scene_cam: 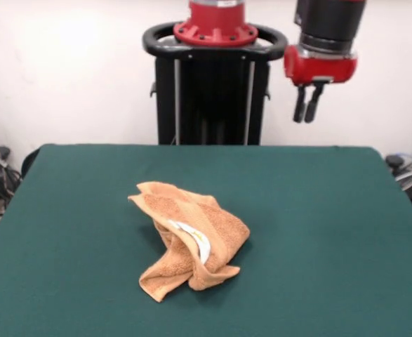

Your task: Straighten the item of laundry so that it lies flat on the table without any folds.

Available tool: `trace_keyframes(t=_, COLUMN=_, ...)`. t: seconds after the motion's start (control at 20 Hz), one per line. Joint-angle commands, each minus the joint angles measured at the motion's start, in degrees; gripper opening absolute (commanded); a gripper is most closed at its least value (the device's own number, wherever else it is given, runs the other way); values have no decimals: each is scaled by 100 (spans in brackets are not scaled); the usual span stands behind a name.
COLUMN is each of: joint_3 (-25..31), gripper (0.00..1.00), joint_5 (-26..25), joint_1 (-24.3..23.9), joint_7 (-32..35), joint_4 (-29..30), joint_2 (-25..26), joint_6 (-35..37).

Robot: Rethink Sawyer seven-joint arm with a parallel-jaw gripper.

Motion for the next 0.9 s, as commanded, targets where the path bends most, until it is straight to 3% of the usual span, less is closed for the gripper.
trace_keyframes(t=0.05, joint_3=-474, gripper=0, joint_5=-31, joint_1=-223, joint_7=1594, joint_4=436, joint_2=1009, joint_6=-1578)
trace_keyframes(t=0.3, joint_3=-221, gripper=0, joint_5=-120, joint_1=-819, joint_7=1078, joint_4=284, joint_2=1192, joint_6=-1734)
trace_keyframes(t=0.45, joint_3=256, gripper=0, joint_5=-106, joint_1=-1385, joint_7=696, joint_4=293, joint_2=1164, joint_6=-1522)
trace_keyframes(t=0.5, joint_3=415, gripper=100, joint_5=-101, joint_1=-1573, joint_7=569, joint_4=296, joint_2=1154, joint_6=-1451)
trace_keyframes(t=0.65, joint_3=422, gripper=100, joint_5=-198, joint_1=-1916, joint_7=324, joint_4=-105, joint_2=1387, joint_6=-1328)
trace_keyframes(t=0.9, joint_3=413, gripper=100, joint_5=-357, joint_1=-2149, joint_7=-130, joint_4=-1516, joint_2=1925, joint_6=-946)
